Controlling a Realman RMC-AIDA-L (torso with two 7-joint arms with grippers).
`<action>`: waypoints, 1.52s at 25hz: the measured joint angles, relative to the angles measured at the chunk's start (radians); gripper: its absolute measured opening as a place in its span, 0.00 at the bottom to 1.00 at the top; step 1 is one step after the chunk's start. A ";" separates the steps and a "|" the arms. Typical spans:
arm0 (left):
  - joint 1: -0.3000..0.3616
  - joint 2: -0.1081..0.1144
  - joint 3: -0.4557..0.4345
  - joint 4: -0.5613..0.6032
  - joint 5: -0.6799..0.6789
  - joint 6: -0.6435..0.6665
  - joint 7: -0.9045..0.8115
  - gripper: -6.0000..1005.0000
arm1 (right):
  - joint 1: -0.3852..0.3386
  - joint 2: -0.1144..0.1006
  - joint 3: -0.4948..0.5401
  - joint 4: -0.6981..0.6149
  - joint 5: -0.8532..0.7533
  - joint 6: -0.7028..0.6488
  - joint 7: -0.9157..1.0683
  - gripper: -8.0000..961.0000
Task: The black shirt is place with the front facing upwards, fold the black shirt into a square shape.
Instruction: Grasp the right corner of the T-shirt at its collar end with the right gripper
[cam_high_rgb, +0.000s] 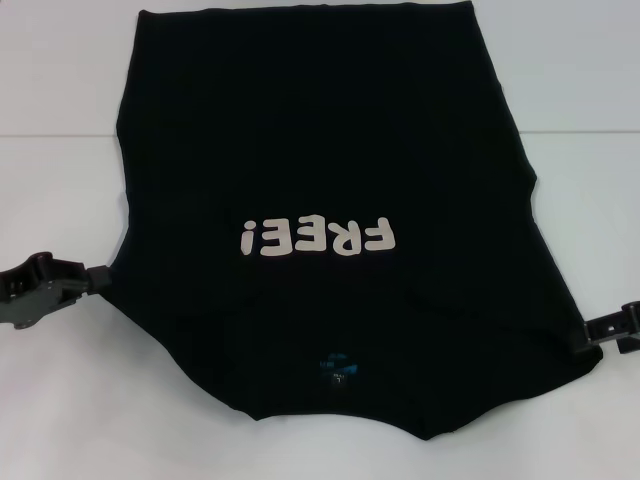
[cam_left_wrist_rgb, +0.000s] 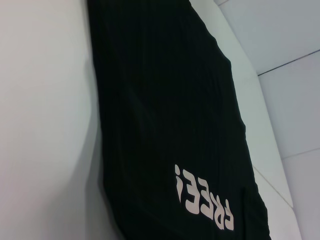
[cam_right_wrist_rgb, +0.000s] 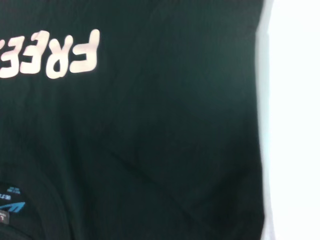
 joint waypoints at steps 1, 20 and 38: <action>0.000 0.000 0.000 -0.001 0.000 -0.002 0.000 0.03 | -0.002 0.000 0.000 -0.002 -0.001 -0.002 0.000 0.90; 0.000 -0.002 0.000 -0.001 0.000 -0.007 0.000 0.03 | 0.006 0.029 -0.012 0.023 -0.010 0.031 -0.004 0.86; -0.001 -0.002 -0.010 -0.001 0.000 -0.008 0.000 0.03 | 0.022 0.057 -0.011 0.027 -0.004 0.074 -0.004 0.80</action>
